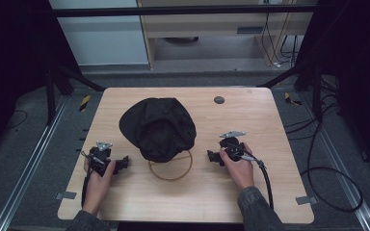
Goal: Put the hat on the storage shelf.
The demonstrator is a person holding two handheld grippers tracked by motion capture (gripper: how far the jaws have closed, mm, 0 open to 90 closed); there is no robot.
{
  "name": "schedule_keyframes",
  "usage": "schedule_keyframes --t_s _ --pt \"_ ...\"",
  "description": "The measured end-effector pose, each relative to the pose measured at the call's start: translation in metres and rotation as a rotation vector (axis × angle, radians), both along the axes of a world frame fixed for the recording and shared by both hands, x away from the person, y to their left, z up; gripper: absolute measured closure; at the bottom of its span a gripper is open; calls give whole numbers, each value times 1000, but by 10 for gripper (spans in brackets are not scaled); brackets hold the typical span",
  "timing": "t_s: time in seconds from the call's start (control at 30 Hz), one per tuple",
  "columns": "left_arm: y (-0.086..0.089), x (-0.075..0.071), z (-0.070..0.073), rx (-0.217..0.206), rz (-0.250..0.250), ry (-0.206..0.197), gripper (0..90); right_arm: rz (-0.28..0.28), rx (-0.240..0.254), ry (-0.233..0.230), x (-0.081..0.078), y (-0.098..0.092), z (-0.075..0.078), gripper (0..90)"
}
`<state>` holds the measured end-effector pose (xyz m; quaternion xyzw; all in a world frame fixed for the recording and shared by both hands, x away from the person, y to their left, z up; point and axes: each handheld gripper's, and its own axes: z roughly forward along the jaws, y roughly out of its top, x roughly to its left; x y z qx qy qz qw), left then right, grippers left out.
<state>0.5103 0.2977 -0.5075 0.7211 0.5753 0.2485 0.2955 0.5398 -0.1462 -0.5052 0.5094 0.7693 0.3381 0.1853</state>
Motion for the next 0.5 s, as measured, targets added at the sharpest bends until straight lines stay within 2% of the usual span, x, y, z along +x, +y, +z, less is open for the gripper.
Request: schedule_keyframes --t_s 0.03,0.1,0.17,0.3,0.5 --pt "0 0 0 0 0 0 0 0 0 0 0 0 0 78" --pt "1 1 0 0 14 1 0 2 -45 -35 -4 4 -4 68" --pt "1 1 0 0 20 0 0 -2 -40 -52 -6 6 -6 57" --pt "2 2 0 -1 27 0 0 -11 -42 -51 -7 6 -6 56" --pt "2 3 0 1 30 0 0 -13 -44 -53 -18 1 -6 54"
